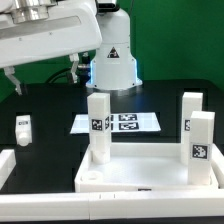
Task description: Assemble desk
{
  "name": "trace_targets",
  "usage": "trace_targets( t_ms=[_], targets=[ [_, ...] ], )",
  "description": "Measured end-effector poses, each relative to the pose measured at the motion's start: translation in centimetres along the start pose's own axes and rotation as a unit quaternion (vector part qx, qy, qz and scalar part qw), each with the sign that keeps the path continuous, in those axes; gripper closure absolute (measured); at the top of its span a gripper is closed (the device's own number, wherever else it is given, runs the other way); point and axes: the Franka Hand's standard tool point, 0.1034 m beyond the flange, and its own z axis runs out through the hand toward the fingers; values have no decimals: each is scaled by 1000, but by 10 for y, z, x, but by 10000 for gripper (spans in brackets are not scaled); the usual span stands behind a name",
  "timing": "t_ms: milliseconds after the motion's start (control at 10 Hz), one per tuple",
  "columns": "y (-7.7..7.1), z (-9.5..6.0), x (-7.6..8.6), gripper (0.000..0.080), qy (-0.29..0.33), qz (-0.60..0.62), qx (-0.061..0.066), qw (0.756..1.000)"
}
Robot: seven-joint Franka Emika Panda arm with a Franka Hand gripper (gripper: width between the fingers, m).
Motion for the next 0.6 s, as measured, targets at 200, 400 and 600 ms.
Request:
trace_targets(
  t_ms=[200, 400, 600],
  targets=[
    [9, 7, -11, 150, -7, 3, -4, 1000],
    [35, 42, -74, 150, -37, 21, -31, 999],
    [44, 62, -108, 150, -46, 25, -54, 997]
  ],
)
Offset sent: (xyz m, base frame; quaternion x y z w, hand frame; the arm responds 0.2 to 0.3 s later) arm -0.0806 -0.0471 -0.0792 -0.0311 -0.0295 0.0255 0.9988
